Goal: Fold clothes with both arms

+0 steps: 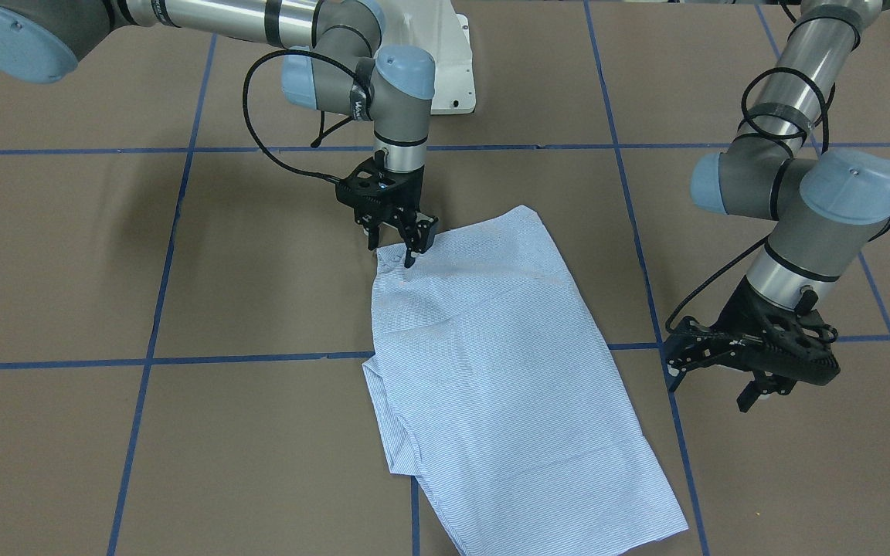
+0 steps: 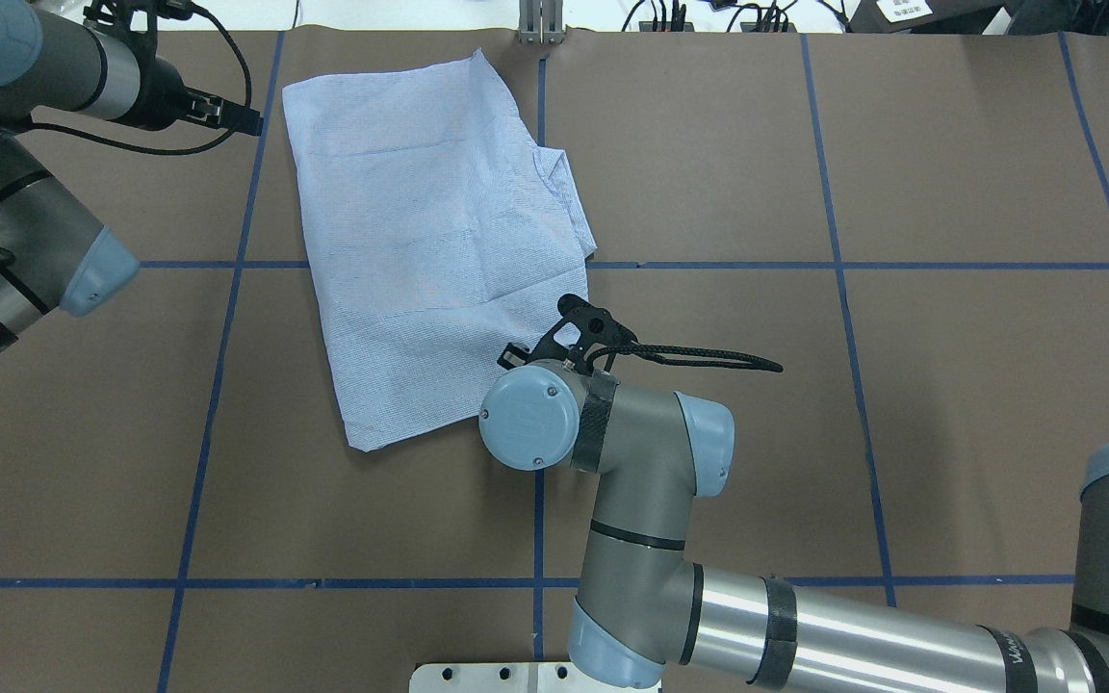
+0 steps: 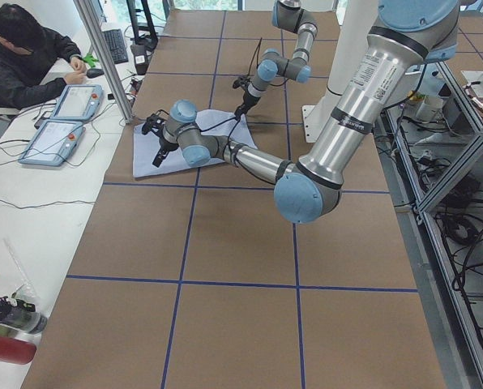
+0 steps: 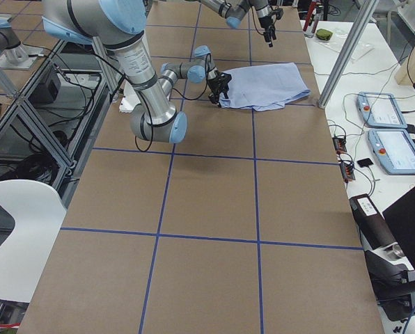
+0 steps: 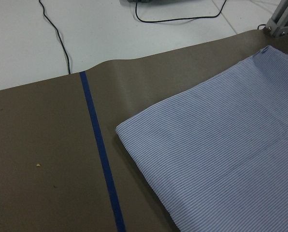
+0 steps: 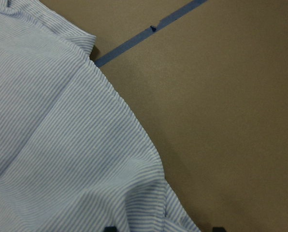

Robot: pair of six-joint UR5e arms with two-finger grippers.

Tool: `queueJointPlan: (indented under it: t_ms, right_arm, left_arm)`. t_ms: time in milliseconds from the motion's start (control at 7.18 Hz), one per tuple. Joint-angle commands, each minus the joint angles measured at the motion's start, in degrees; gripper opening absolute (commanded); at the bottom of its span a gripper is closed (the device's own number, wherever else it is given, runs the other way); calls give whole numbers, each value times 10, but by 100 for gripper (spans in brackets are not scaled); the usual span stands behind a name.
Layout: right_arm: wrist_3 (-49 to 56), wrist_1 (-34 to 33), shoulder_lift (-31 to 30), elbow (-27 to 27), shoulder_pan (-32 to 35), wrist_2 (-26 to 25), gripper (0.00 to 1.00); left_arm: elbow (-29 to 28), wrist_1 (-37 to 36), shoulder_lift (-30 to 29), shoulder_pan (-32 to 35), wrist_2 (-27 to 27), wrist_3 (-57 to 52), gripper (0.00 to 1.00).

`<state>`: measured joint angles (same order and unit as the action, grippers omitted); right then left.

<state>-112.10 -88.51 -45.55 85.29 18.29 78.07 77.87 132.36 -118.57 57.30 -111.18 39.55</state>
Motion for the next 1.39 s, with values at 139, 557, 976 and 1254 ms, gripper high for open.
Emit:
queueJointPlan:
  t_ms: [139,557,976,1254]
  right_arm:
    - [-14,0,4,-2,0,0,20]
    - [-30,0,5,8,-1,-7,0]
    - [-27,-7,-57,122,3,-10,0]
    - [-29,-7,-75,144,-2,-17,0]
  left_arm:
    - [0,0,0,0,0,0,100]
    - [0,0,0,0,0,0,100]
    - [62,0,18,-3,-11,68,100]
    - [220,1,101,-96,-12,229,100]
